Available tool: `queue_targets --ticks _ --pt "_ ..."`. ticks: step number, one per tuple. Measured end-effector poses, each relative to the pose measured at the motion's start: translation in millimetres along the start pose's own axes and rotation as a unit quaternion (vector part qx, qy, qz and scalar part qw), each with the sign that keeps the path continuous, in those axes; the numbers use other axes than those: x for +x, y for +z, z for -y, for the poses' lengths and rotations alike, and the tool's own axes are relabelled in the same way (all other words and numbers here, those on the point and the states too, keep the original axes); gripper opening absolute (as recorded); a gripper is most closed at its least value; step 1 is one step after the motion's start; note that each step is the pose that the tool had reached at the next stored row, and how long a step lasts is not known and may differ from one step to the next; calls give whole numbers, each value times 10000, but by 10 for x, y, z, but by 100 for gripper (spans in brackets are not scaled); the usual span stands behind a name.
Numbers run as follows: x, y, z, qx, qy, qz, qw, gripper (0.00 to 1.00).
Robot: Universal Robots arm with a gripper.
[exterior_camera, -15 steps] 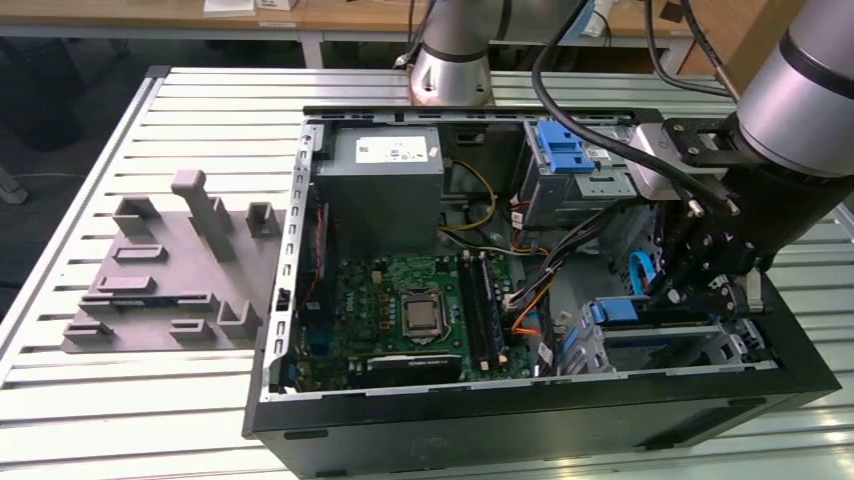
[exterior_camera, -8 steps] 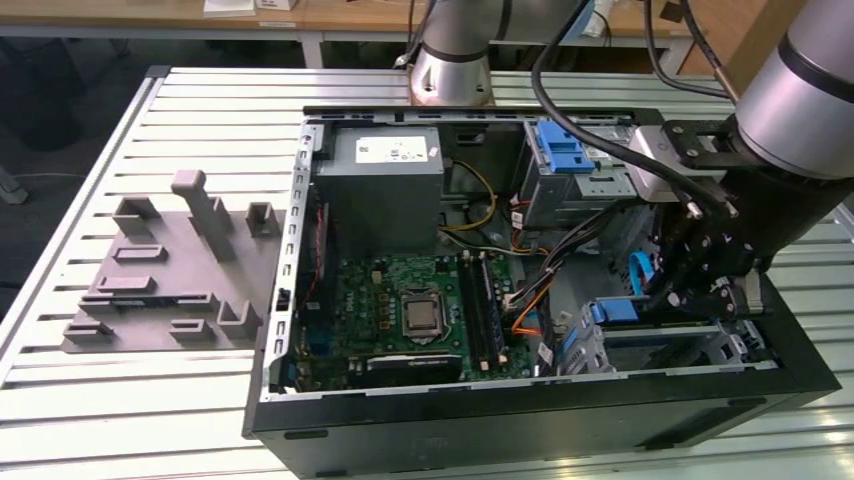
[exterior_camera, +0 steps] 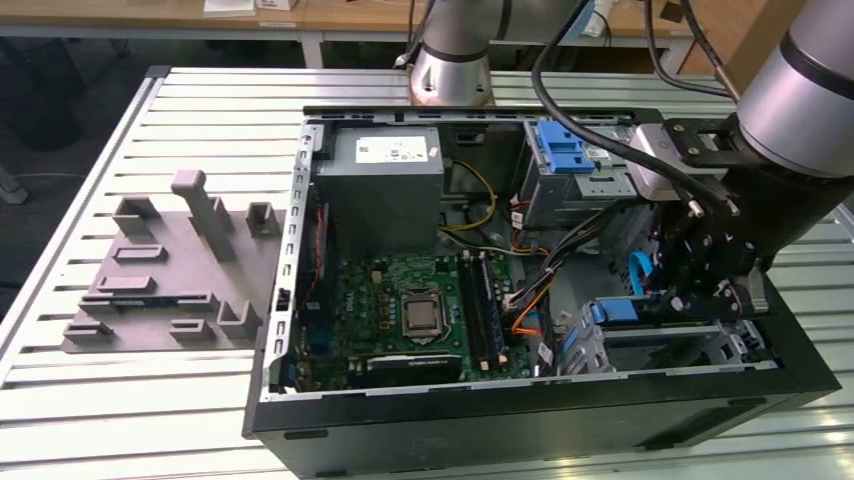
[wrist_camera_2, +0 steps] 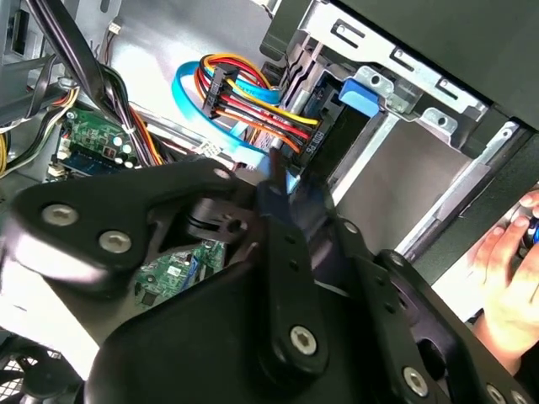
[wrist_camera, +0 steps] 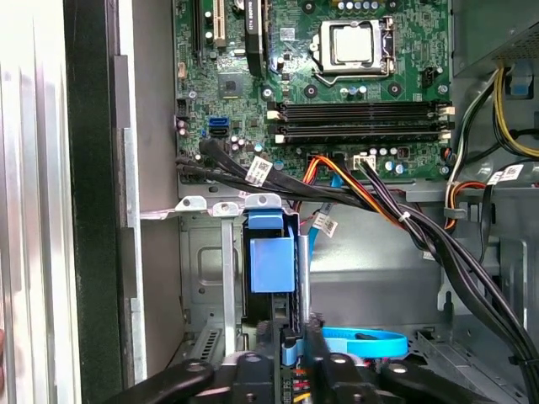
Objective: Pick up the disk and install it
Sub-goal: 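Insert the second disk wire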
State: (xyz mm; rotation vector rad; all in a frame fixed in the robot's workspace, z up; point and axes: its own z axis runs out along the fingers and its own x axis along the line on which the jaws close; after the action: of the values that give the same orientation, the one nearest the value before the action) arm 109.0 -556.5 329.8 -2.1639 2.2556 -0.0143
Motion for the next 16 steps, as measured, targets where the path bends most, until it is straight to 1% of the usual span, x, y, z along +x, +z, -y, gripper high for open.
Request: queue_targets --ticks 1,2,7,16 --pt "0 -1 0 0 0 -1 10000 30" --pt "0 -1 0 0 0 -1 10000 36" --pt "1 -10 0 0 0 -3 10000 36" --pt "0 -89 2 0 0 -1 10000 36"
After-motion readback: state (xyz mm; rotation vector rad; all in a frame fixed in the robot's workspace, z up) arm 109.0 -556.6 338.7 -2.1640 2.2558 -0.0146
